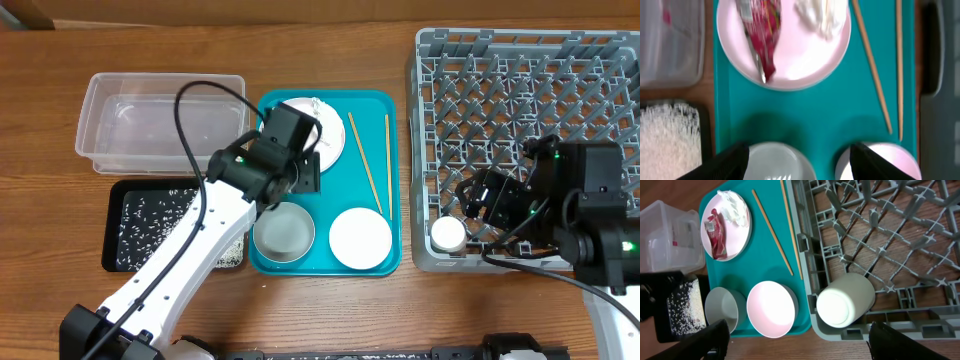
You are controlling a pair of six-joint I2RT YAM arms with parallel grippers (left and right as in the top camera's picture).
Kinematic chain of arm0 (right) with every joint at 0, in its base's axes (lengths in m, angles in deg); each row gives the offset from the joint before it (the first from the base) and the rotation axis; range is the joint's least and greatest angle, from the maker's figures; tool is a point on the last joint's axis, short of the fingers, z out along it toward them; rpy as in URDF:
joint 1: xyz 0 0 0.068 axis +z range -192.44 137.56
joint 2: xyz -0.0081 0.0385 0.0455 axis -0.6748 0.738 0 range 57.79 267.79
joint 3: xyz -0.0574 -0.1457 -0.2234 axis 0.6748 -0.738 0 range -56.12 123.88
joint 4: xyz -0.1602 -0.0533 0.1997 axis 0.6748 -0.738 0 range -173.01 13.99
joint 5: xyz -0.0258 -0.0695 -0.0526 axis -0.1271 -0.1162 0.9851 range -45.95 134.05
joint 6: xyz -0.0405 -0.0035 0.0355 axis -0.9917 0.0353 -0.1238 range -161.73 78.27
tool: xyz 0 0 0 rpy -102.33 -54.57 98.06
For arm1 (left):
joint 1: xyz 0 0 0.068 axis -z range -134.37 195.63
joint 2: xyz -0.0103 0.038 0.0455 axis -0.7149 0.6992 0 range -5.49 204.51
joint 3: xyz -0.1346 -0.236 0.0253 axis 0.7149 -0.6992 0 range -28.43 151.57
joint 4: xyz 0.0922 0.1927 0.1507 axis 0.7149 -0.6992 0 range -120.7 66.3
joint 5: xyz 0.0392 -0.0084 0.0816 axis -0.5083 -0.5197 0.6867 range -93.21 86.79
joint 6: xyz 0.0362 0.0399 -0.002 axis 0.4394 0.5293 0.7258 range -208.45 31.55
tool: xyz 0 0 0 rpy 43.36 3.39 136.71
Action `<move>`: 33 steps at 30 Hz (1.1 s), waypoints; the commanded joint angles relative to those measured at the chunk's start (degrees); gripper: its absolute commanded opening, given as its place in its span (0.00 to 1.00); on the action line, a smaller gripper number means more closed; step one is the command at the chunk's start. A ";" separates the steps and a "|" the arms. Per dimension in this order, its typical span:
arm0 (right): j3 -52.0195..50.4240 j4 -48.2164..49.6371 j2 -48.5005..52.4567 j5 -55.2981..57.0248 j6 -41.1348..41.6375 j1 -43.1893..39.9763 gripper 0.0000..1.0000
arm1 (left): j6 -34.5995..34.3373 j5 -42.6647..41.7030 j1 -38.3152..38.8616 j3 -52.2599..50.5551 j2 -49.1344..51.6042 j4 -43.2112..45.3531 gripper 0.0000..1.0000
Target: Sort waste into correct bins and load items into the dishwasher
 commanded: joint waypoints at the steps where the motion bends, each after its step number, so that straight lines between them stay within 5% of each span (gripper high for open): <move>1: 1.49 0.31 0.00 0.33 -0.37 -0.11 0.91 | 3.56 5.68 -0.98 1.75 2.08 4.17 0.68; 16: 1.49 -1.16 0.00 0.33 -0.35 -0.11 0.91 | 6.23 7.93 -4.04 1.77 24.15 16.85 0.69; 18: 1.49 -1.46 0.00 0.35 -0.35 -0.11 0.91 | 5.95 7.58 -4.24 1.77 24.76 17.66 0.56; 23: 1.49 -1.49 0.00 0.35 -0.35 -0.11 0.91 | 5.79 5.01 -4.52 2.69 23.89 16.48 0.05; 33: 1.49 -1.46 0.00 0.39 -0.35 -0.11 0.91 | 5.79 5.07 -7.30 18.29 14.88 -4.22 0.04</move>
